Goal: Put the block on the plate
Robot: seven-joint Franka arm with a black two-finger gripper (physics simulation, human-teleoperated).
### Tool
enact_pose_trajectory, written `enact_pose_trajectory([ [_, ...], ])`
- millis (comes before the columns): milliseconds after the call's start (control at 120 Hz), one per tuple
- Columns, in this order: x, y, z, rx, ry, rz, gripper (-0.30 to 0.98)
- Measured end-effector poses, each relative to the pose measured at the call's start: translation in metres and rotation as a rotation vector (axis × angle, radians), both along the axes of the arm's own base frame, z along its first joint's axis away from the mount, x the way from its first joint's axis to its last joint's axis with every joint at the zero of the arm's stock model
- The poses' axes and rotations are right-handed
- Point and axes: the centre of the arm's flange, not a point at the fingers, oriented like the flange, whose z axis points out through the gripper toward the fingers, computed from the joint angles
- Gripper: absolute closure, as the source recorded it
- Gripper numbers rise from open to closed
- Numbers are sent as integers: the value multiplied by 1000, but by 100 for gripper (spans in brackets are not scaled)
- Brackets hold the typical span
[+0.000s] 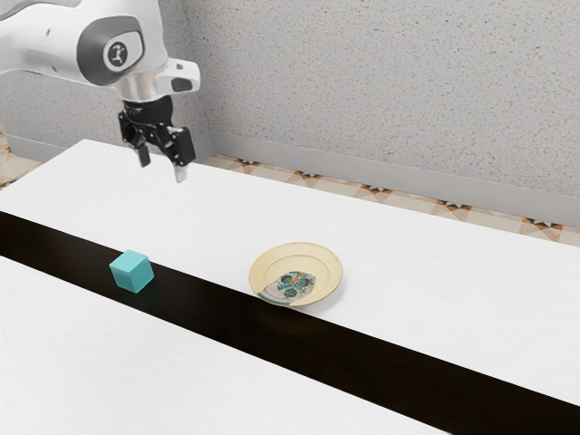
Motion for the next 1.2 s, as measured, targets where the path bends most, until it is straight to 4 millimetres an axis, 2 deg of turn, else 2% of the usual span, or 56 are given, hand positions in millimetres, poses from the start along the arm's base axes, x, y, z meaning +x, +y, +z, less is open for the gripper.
enact_pose_trajectory([
  [108, -1, -1, -1, 0, 8, -12, 0],
  [158, -8, 0, -5, -2, 20, -15, 0],
  [292, -22, 7, -33, -8, 72, -11, 0],
  [350, -24, 15, -51, -9, 90, 0, 0],
  [542, -19, 59, -111, -12, 97, 63, 0],
  [717, -20, 142, -157, -20, 79, 198, 0],
  [883, -1, 144, -200, -46, 64, 151, 0],
  [1000, 0, 166, -226, -55, 59, 136, 0],
  [1200, 3, 199, -247, -46, 21, 82, 0],
])
